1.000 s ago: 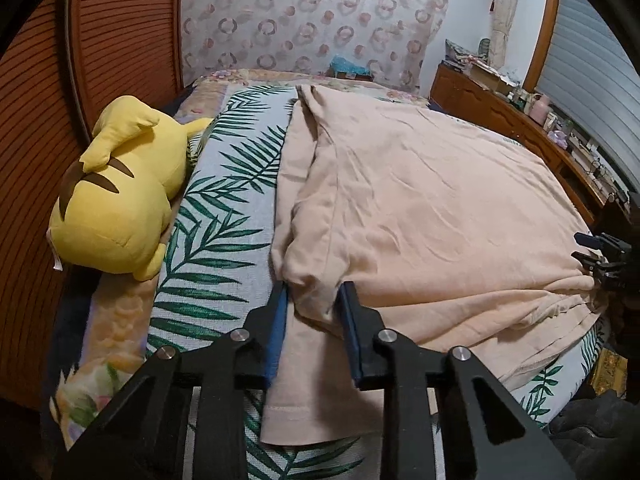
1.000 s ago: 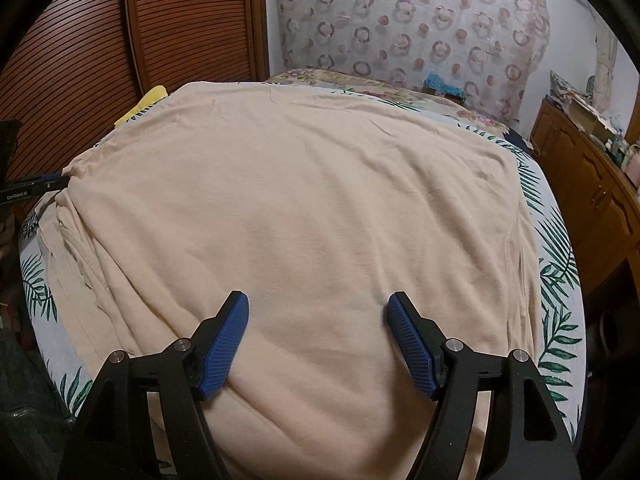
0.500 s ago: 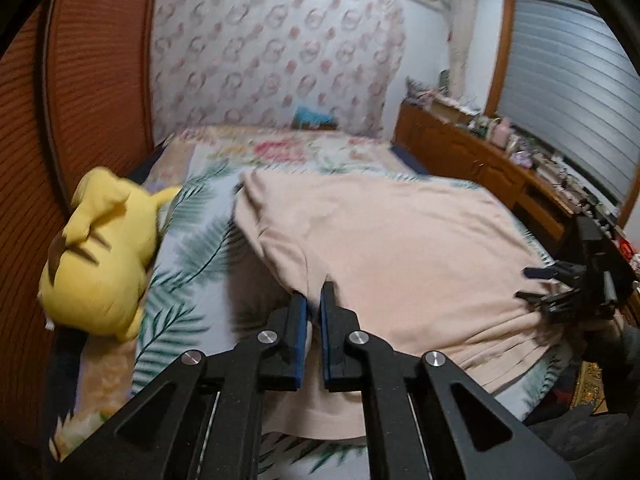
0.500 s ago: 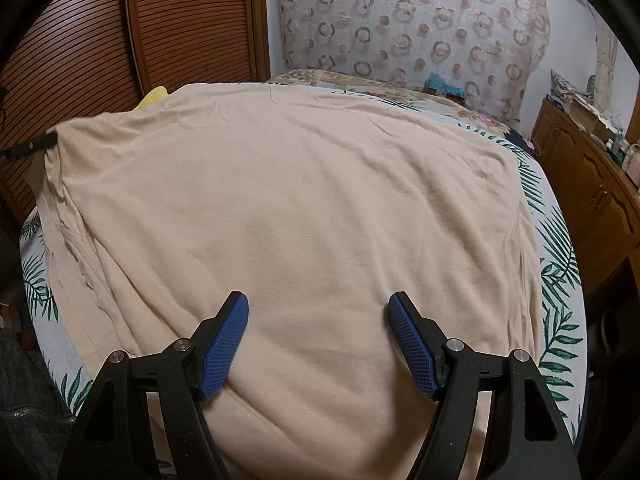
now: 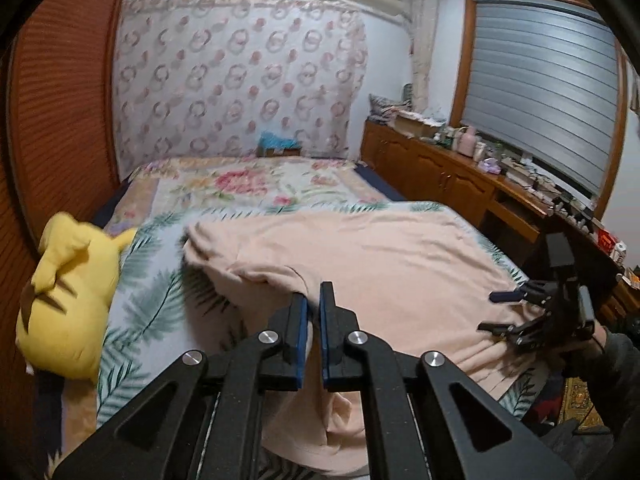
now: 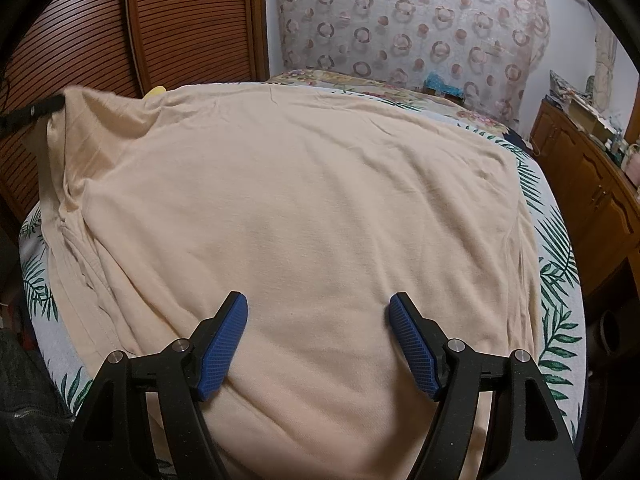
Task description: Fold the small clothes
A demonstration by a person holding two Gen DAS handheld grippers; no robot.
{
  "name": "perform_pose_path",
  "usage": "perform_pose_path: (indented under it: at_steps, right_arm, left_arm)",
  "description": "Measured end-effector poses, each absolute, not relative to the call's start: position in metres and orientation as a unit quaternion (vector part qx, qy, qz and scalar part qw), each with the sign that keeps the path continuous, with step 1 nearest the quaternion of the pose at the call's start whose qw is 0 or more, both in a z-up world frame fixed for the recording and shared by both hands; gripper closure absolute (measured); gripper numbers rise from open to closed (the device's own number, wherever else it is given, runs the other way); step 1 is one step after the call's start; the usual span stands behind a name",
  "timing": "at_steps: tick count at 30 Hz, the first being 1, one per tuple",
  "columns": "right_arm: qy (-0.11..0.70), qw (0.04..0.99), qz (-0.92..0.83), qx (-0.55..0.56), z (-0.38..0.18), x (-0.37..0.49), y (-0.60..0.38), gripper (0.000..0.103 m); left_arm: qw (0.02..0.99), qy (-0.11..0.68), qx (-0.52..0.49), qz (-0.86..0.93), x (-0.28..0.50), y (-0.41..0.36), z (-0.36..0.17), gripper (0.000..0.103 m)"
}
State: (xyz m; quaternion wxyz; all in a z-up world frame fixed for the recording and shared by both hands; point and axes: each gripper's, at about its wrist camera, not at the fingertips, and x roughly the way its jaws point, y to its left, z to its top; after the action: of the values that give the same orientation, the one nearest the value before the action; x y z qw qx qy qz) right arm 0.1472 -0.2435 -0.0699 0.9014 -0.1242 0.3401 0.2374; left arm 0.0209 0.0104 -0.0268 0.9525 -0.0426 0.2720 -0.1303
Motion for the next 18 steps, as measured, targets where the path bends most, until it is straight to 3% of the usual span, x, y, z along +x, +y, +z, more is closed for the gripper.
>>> perform_pose_path:
  at_steps: [18]
  right_arm:
    - [0.3, 0.931, 0.196, -0.066, -0.039, 0.094, -0.304, 0.028]
  left_arm:
    - [0.934, 0.24, 0.016, -0.265, 0.066, -0.096, 0.028, 0.097]
